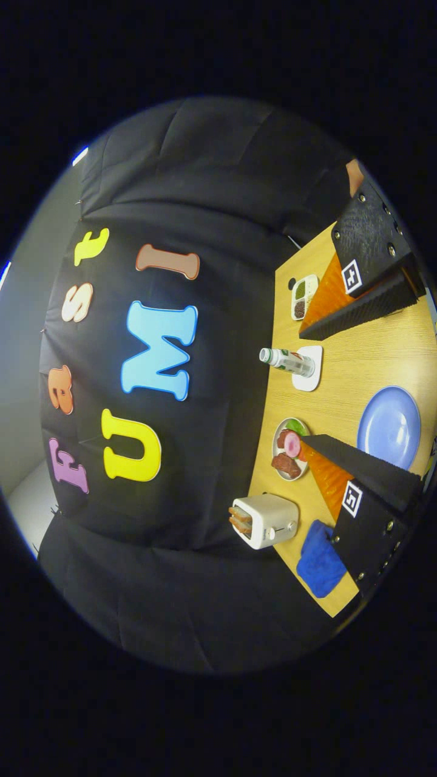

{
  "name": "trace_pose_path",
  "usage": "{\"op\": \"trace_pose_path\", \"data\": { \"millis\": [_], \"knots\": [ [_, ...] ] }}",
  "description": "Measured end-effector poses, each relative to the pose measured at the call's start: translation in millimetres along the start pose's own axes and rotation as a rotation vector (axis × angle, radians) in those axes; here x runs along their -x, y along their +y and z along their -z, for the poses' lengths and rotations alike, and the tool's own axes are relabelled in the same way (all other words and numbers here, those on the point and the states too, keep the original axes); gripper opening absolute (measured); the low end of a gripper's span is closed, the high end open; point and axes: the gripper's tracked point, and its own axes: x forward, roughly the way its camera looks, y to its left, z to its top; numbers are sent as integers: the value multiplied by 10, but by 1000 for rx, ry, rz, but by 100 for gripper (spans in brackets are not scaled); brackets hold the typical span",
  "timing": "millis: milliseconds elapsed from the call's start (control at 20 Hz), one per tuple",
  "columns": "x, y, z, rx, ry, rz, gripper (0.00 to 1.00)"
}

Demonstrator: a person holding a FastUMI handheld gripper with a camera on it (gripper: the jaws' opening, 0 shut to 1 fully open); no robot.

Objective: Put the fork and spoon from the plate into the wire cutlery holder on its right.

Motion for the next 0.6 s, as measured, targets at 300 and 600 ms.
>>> {"op": "trace_pose_path", "data": {
  "millis": [300,600],
  "knots": [
    [143,32,-361,-63,-156,14,96],
    [121,132,-233,-31,-126,-11,96]
  ]
}}
